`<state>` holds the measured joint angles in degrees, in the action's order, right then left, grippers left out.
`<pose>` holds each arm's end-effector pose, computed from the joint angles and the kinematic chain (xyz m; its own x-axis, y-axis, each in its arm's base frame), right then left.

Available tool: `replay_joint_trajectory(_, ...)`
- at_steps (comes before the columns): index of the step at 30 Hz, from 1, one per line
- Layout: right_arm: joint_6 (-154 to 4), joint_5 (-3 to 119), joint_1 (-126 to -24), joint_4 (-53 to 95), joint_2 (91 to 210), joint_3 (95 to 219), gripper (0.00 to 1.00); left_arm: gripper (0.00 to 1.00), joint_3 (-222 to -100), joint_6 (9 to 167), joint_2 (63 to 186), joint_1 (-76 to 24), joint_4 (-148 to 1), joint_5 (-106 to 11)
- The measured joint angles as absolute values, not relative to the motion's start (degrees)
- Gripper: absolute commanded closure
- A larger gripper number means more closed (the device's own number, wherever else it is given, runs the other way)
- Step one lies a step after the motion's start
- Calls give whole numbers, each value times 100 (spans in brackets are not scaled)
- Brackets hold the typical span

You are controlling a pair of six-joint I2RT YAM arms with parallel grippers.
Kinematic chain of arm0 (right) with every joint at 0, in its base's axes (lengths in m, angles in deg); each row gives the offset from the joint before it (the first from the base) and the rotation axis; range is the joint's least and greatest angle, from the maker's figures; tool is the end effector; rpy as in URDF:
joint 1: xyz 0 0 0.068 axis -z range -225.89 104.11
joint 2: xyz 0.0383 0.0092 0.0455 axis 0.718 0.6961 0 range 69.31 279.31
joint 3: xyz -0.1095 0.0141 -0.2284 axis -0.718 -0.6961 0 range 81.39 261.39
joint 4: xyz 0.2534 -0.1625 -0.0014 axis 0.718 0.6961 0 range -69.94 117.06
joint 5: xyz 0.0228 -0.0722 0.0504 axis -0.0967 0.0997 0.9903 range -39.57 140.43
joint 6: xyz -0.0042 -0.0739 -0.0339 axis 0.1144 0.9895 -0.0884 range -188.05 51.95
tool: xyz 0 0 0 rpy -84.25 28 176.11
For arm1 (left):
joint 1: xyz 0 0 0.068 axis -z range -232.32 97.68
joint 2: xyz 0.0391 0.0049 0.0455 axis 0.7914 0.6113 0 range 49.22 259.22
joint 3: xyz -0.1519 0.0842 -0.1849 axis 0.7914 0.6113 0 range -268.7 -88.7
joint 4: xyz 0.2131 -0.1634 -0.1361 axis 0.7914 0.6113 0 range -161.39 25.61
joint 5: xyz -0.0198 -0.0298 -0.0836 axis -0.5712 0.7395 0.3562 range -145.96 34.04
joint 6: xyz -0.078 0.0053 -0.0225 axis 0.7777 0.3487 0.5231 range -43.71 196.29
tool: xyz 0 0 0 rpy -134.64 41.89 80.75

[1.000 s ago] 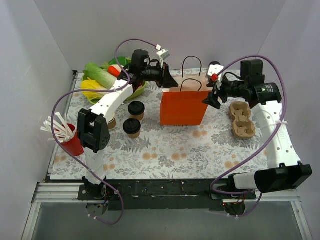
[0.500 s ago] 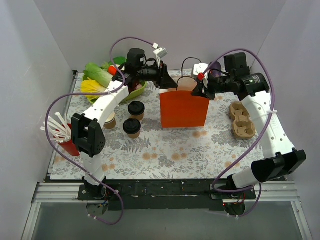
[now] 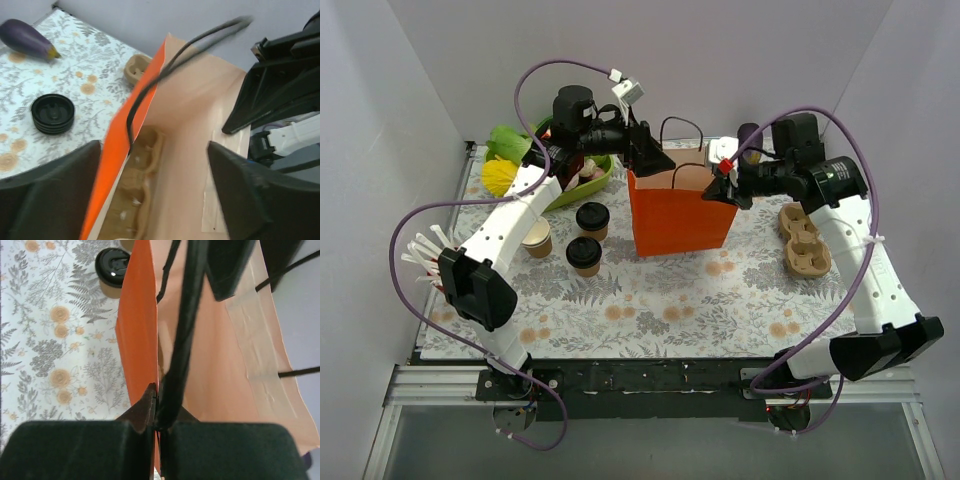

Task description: Pack the takeout coffee

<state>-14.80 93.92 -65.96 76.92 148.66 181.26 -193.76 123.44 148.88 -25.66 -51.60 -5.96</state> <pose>0.2872 0.1567 0.4359 0.2838 -0.5153 -0.8087 -0.9064 0.1310 -0.4015 0.3839 -0.2531 0.4113 -0.8487 -0.1014 -0.5191 0.4842 0.2460 -0.8397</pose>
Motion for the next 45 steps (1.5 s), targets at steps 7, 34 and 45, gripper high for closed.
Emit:
replay_joint_trajectory(7, -1320, 9165, -6640, 7594, 14615, 16865, 32, 2, -19374, 12270, 14899, -2557, -5031, -1062)
replay_joint_trajectory(34, -1617, 9374, -6732, 8009, 14446, 17490, 93, 59, -18357, 11660, 14715, -2477, -5201, 169)
replay_joint_trajectory(45, -2186, 9405, -6773, 7653, 14527, 17860, 99, 100, -19081, 12156, 15375, -2396, -5809, 436)
